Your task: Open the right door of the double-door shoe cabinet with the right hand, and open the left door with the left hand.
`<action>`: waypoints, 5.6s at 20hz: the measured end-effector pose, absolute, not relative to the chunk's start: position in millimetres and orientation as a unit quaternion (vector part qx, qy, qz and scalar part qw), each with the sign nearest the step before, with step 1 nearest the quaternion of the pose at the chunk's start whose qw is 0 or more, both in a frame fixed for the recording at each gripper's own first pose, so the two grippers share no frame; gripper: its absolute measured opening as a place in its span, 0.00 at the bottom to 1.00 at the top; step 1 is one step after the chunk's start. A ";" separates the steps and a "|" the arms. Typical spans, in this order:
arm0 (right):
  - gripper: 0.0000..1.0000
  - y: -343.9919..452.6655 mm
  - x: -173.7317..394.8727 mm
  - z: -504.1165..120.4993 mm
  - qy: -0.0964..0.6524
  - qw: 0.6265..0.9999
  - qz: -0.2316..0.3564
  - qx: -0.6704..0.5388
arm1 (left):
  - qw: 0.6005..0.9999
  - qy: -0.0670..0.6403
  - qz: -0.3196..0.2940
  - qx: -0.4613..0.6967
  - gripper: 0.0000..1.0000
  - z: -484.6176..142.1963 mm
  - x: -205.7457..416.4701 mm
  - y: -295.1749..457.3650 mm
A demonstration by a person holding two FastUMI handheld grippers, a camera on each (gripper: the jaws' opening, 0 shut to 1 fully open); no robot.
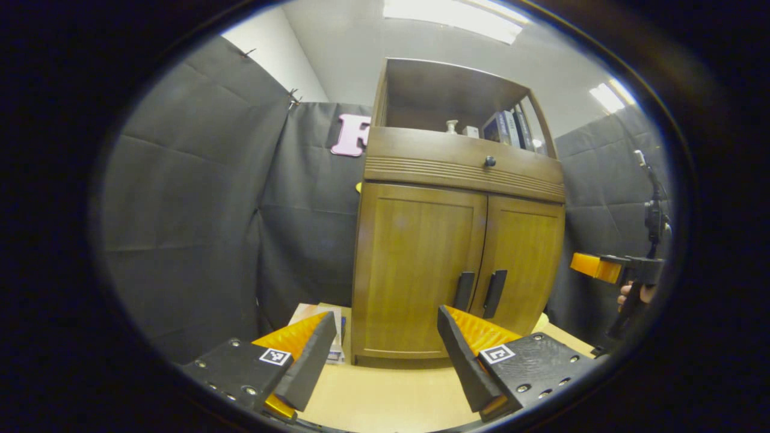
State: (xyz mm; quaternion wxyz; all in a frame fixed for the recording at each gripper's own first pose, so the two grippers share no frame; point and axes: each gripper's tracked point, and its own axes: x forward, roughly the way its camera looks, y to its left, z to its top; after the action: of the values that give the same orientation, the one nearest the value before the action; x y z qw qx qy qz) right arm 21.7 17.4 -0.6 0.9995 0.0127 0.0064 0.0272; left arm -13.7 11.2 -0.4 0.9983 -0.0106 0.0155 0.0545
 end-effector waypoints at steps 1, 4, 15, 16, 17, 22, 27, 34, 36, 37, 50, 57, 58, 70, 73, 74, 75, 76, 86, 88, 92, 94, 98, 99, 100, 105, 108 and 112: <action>0.97 18.9 25.1 0.0 0.006 0.999 0.030 0.012 | 0.998 0.017 0.057 -0.017 0.99 -0.1 -14.9 11.0; 0.96 30.3 37.1 -3.5 0.016 0.998 0.048 0.021 | 0.997 0.017 0.071 -0.021 0.99 -1.8 -20.5 13.9; 0.93 91.3 94.7 -20.4 0.046 0.993 0.106 0.039 | 0.982 0.012 0.184 -0.029 0.99 7.5 -49.8 42.8; 0.95 95.2 102.0 -22.3 0.048 0.992 0.107 0.038 | 0.981 0.014 0.193 -0.029 0.99 5.6 -53.4 47.0; 0.95 98.9 108.4 -26.5 0.049 0.992 0.108 0.036 | 0.979 0.016 0.202 -0.030 0.99 3.7 -56.5 49.8; 0.95 113.2 137.8 -50.4 0.070 0.992 0.103 0.021 | 0.972 0.038 0.232 -0.029 0.98 -3.0 -70.1 56.5; 0.92 115.1 165.1 -83.4 0.087 0.993 0.081 0.012 | 0.973 0.047 0.227 -0.014 0.98 -5.7 -70.1 57.9; 0.78 127.2 191.1 -105.6 0.079 0.994 0.076 -0.019 | 0.979 0.071 0.190 -0.007 0.99 -31.4 -57.3 39.4; 0.66 126.9 196.0 -105.5 0.079 0.995 0.063 -0.016 | 0.981 0.075 0.181 -0.005 0.99 -36.2 -51.9 32.8; 0.56 125.5 198.1 -108.0 0.083 0.995 0.055 -0.014 | 0.981 0.077 0.178 -0.004 0.99 -37.1 -49.1 30.4; 0.24 122.1 185.7 -100.8 0.122 0.987 0.107 -0.011 | 0.987 0.065 0.137 -0.052 0.99 -55.7 -31.7 34.8; 0.23 113.0 176.4 -79.8 0.128 0.984 0.121 -0.015 | 0.991 0.082 0.102 -0.035 0.99 -70.9 -5.7 37.8; 0.23 111.9 176.0 -77.2 0.128 0.984 0.122 -0.015 | 0.992 0.084 0.092 -0.037 0.99 -73.0 -4.6 38.5; 0.24 114.6 173.3 -76.7 0.124 0.979 0.160 0.008 | 0.997 0.071 0.030 0.028 0.98 -50.9 30.4 -37.0; 0.23 115.1 170.6 -69.0 0.125 0.975 0.182 0.008 | 0.997 0.071 0.039 0.020 0.98 -41.1 33.2 -70.0; 0.23 114.8 170.0 -65.7 0.123 0.975 0.186 0.013 | 0.997 0.067 0.037 0.015 0.99 -36.4 32.7 -83.5; 0.23 114.0 170.7 -64.4 0.122 0.974 0.188 0.017 | 0.997 0.064 0.034 0.012 0.99 -31.6 34.4 -96.9; 0.23 112.0 170.8 -62.1 0.122 0.974 0.189 0.015 | 0.997 0.063 0.034 0.012 0.99 -29.0 33.4 -107.2; 0.23 85.9 161.2 -57.3 0.127 0.964 0.232 0.019 | 0.994 0.052 0.096 0.004 0.97 -21.3 -9.2 -163.7; 0.24 79.1 158.1 -57.1 0.130 0.962 0.241 0.025 | 0.993 0.053 0.104 -0.002 0.96 -24.4 -17.9 -176.0; 0.24 62.2 159.0 -54.6 0.120 0.963 0.239 0.019 | 0.992 0.052 0.115 -0.015 0.99 -32.2 -31.3 -199.0; 0.24 53.5 160.9 -53.4 0.117 0.965 0.234 0.017 | 0.991 0.052 0.123 -0.016 0.99 -34.7 -35.4 -206.3; 0.22 35.6 162.5 -52.8 0.114 0.968 0.225 0.015 | 0.990 0.056 0.130 -0.022 0.99 -42.3 -38.3 -217.8; 0.22 32.0 162.9 -54.2 0.115 0.968 0.221 0.017 | 0.989 0.057 0.132 -0.023 0.99 -42.1 -38.5 -218.8; 0.23 28.5 163.8 -54.1 0.115 0.969 0.217 0.021 | 0.989 0.058 0.133 -0.023 0.99 -41.6 -40.1 -221.1; 0.20 10.7 171.1 -53.2 0.112 0.975 0.187 0.034 | 0.989 0.060 0.132 -0.009 0.99 -37.1 -43.5 -222.6; 0.10 13.8 166.5 -53.5 0.130 0.973 0.177 0.071 | 0.990 0.062 0.130 -0.002 0.99 -36.0 -40.5 -213.9; 0.17 6.6 165.1 -53.6 0.127 0.978 0.157 0.049 | 0.989 0.068 0.128 -0.007 0.98 -36.7 -33.7 -196.3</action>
State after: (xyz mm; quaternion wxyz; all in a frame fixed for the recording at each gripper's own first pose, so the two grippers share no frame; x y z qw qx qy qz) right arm 165.1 6.6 -53.6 0.9782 0.0487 0.1273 0.1567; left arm -33.7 -196.3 -36.7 0.9894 -0.0070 0.0684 0.1277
